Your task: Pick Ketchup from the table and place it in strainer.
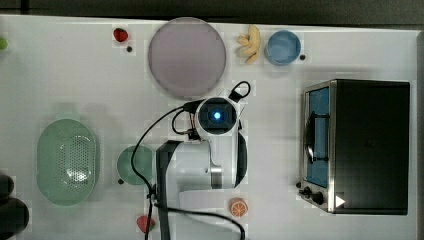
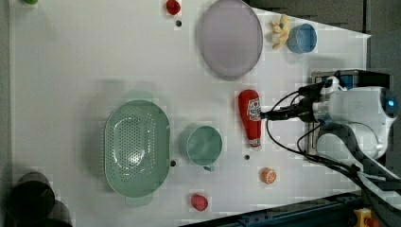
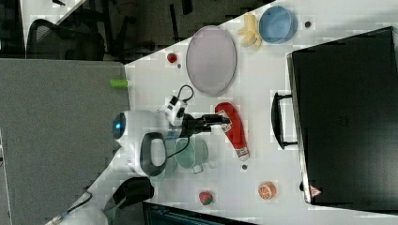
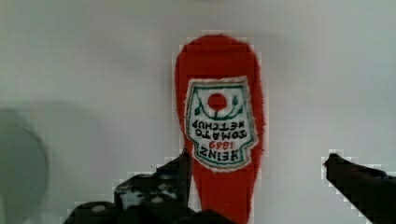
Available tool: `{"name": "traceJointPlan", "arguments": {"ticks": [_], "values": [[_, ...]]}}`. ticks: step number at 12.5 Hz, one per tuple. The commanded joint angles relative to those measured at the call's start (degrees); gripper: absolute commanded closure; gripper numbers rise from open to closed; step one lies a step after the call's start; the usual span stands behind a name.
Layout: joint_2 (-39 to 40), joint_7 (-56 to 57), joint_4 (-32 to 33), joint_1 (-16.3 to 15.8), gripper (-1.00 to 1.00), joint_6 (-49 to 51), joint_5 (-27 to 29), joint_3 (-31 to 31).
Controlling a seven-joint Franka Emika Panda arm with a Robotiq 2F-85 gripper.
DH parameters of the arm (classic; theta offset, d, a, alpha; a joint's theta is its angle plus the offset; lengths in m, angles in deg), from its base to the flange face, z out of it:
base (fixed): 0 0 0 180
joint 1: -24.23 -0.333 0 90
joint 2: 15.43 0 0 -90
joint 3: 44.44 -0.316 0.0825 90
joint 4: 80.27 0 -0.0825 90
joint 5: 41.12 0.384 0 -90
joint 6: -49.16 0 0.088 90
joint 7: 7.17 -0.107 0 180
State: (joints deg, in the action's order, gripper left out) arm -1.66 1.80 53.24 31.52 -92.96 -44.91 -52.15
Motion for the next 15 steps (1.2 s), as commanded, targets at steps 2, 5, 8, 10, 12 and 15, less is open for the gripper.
{"name": "traceJointPlan", "arguments": {"ticks": [2,5,8,10,12,15], "values": [[3.41,2.01,1.25,-0.22,-1.00,-5.01,0.03,-0.07],[6.71,2.01,1.89,-0.22,-1.00,-10.52,0.03,-0.03],[8.64,1.89,2.37,-0.20,-0.92,-12.48,0.04,0.07],[8.98,1.64,2.69,-0.17,-0.43,-13.85,0.04,0.14],[8.01,1.68,2.67,-0.14,-0.18,-13.80,0.04,0.13],[3.30,1.66,2.13,0.09,-0.18,-12.50,0.05,0.21]]}}
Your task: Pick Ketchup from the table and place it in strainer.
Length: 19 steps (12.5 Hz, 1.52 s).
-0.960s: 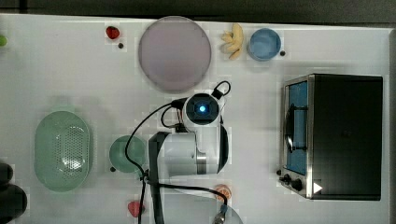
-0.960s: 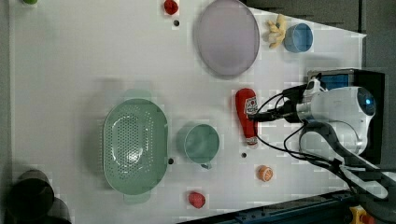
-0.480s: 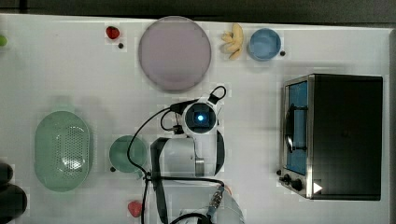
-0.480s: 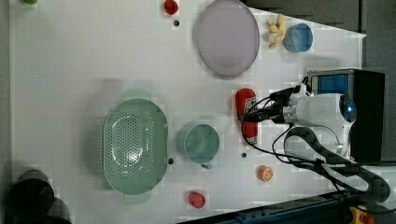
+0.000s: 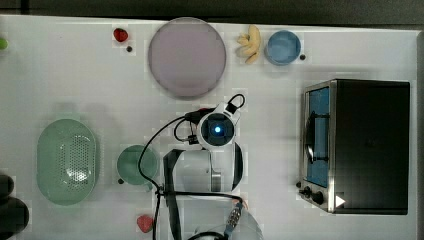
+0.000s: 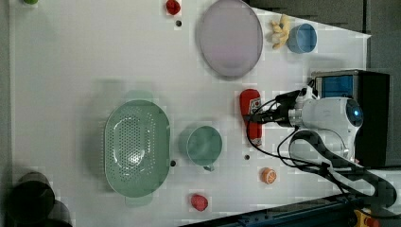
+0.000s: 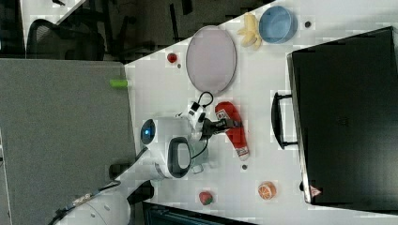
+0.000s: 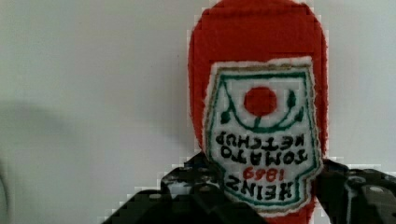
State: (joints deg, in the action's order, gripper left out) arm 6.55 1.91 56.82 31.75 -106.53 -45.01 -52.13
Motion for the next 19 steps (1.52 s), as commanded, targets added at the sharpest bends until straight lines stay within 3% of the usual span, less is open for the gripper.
{"name": "traceJointPlan", "arguments": {"ticks": [1,7,11,15,19], "values": [[-7.31,1.56,-1.81,-0.05,-0.18,3.29,0.14,0.21],[-22.74,1.55,-7.05,-0.03,-0.18,25.32,0.23,0.80],[-28.65,-0.17,-12.16,-0.60,-0.18,40.45,1.19,-1.10],[-29.76,-9.89,-15.25,-2.27,-0.18,44.01,4.02,-6.32],[-27.86,-27.19,-16.18,-4.07,-0.18,43.90,6.19,-14.99]]}}
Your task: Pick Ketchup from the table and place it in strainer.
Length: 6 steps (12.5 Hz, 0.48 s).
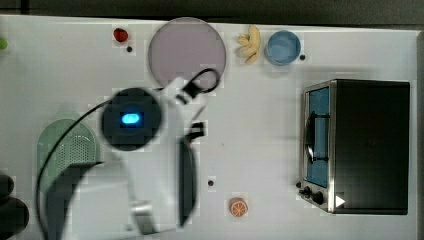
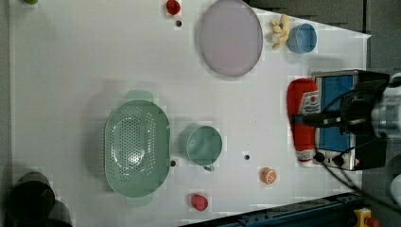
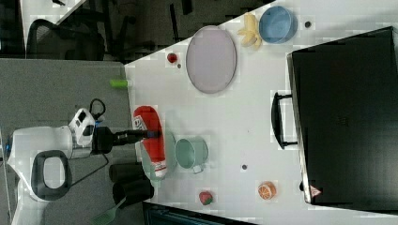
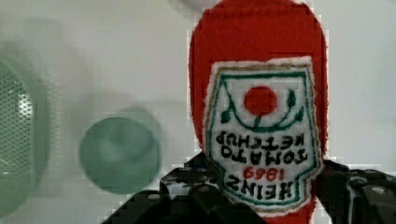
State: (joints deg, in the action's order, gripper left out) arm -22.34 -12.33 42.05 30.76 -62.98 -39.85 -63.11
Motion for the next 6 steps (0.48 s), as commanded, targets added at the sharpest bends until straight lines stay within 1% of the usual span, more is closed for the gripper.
{"name": "traceJointPlan", "arguments": {"ticks": [1,3,6], "values": [[2.03,-16.38,-1.61,-3.38,-0.18,-0.10,1.03,-6.40],[4.75,-22.68,-2.35,-3.74,-0.18,-3.34,1.03,-10.61],[10.00,-25.29,-2.80,-4.19,-0.18,-11.86,1.03,-16.10]]}}
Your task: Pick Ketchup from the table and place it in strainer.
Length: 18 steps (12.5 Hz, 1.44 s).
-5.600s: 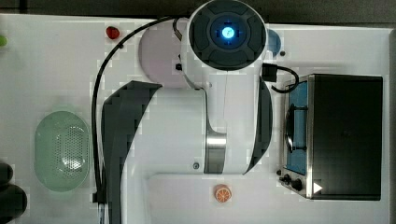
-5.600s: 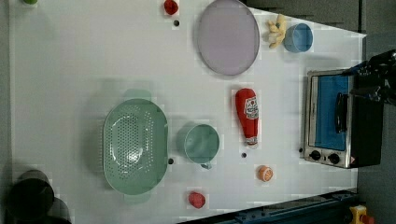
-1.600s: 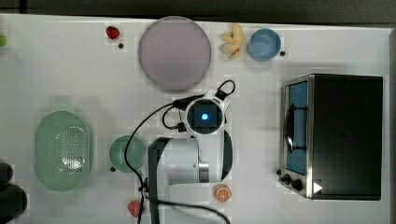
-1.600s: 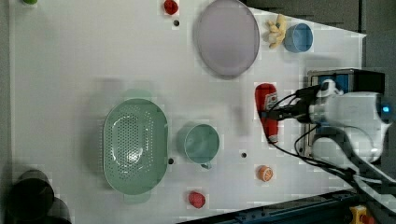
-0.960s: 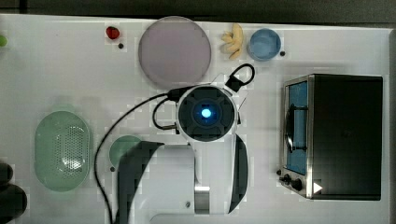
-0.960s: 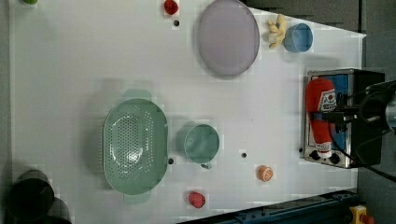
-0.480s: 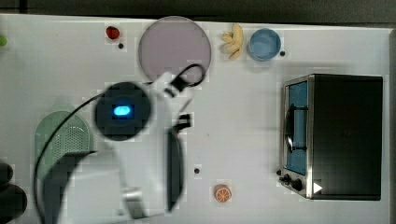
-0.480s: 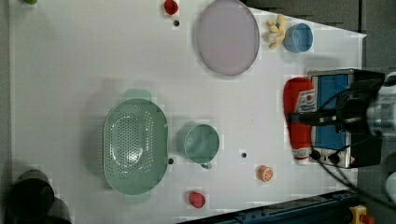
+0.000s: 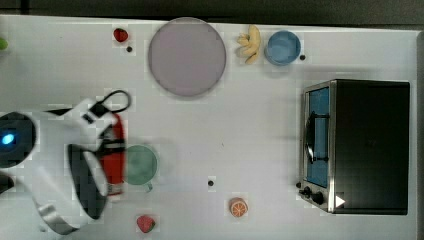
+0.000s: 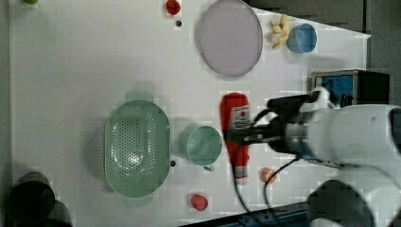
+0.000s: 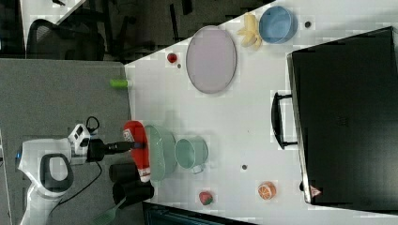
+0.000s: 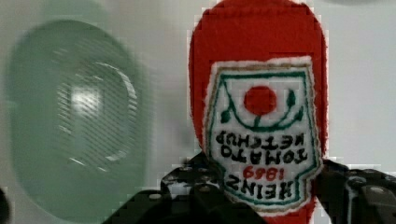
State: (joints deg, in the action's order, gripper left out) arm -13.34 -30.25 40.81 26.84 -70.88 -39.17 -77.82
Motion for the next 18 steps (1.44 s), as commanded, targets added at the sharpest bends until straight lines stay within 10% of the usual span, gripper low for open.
{"name": "traceJointPlan", "arguments": {"ticks": [1,11,16,18], "values": [[2.96,-8.35,-1.58,-0.49,-0.18,-6.71,0.36,-2.64],[21.31,-22.30,-1.32,-6.07,-0.18,-25.92,-0.37,-5.64],[24.49,-22.30,-1.48,-6.35,-1.00,-28.33,-2.29,-4.42],[22.65,-23.55,-1.67,-6.26,-1.00,-28.54,-2.17,-4.44]]}}
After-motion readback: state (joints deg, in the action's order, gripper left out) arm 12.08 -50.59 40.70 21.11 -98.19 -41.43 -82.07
